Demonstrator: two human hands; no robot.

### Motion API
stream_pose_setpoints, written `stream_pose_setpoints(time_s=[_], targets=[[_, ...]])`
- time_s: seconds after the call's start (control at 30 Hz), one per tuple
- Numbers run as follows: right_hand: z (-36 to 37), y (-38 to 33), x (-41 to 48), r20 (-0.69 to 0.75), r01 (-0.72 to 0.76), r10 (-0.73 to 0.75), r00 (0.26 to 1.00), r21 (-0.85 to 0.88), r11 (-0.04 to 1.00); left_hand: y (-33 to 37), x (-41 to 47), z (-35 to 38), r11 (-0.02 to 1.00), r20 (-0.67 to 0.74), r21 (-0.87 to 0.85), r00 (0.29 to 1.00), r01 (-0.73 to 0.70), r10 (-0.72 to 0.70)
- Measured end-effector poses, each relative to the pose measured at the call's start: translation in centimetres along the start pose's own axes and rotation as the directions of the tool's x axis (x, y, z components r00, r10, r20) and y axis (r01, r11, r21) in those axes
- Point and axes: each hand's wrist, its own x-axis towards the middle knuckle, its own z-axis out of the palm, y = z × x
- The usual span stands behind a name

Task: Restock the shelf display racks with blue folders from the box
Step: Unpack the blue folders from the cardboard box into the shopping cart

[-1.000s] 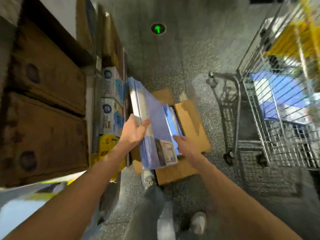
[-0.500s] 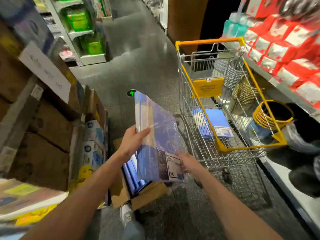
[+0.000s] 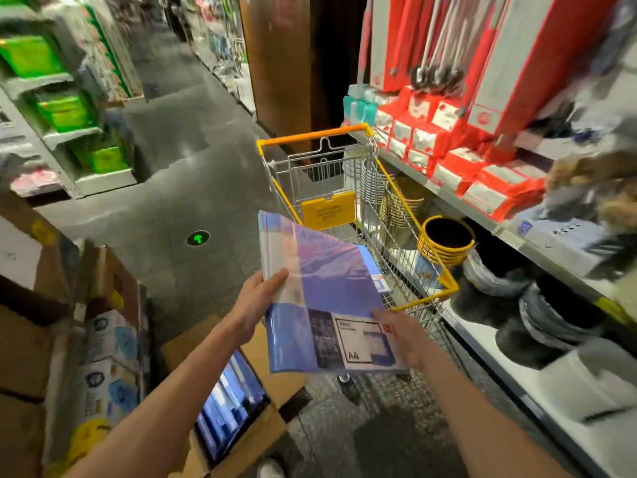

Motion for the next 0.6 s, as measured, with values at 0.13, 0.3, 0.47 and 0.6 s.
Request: stream_pose_setpoints(time_s=[0.13, 0.3, 0.47, 0.6], targets=[[-0.9, -2.1, 2.9, -0.128, 0.077, -0.068, 0.989, 0.067, 0.995, 0.3, 3.9, 1.8, 0.998, 0.075, 0.065, 0.997, -0.004, -0.001], [-1.4, -5.5, 7.1, -0.229, 0.119, -0.104, 0.968, 0.053, 0.992, 0.3, 11.5, 4.2, 0.979, 0.056, 0.194, 0.997, -0.064, 0.054], [-2.9, -9.4, 11.9, -0.294, 0.149, -0.171, 0.941, -0.095, 0.984, 0.4, 19.1, 6.5, 0.964, 0.051, 0.26, 0.998, -0.057, 0.045], [-4.2, -11.6, 15.4, -0.314, 0.113, -0.157, 0.936, -0.153, 0.982, 0.5, 24.2, 8.5, 0.948, 0.05, 0.31, 0.997, -0.069, 0.057]])
